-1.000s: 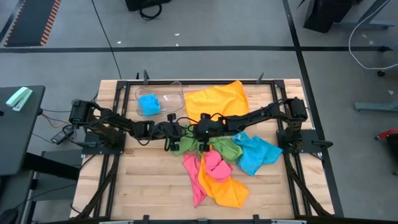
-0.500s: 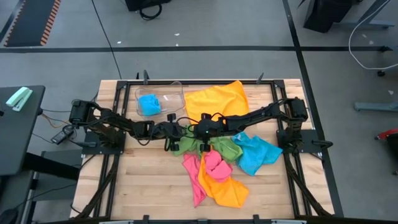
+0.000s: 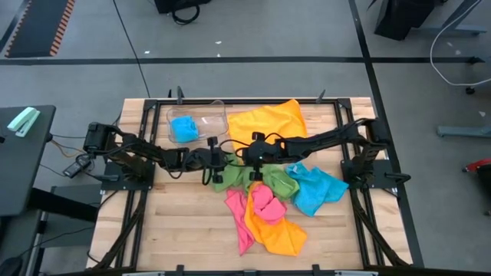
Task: Fold microfiber towels
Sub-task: Fold the top orange microfiber towel
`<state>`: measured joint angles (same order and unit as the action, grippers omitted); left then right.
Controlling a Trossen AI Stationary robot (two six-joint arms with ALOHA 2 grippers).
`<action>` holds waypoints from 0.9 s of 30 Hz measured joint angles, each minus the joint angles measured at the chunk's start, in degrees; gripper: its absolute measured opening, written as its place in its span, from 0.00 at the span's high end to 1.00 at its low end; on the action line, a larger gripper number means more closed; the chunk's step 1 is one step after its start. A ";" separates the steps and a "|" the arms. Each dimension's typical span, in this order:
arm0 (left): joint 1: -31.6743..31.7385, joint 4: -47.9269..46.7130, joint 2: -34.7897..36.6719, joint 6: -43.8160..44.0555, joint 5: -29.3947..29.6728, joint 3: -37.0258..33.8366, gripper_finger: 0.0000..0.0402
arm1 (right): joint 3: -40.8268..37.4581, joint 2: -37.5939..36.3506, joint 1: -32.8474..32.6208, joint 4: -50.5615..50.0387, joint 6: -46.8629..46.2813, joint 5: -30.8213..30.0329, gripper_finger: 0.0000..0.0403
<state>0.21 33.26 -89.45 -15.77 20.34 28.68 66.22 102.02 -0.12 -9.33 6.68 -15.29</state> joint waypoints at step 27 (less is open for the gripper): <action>-0.70 1.65 -0.04 -0.35 -6.25 -0.02 0.66 | 0.02 6.51 -2.80 1.29 0.33 -5.27 0.64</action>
<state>-0.49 34.92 -89.49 -16.12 14.09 28.67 66.24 108.53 -2.92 -8.04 7.01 -20.57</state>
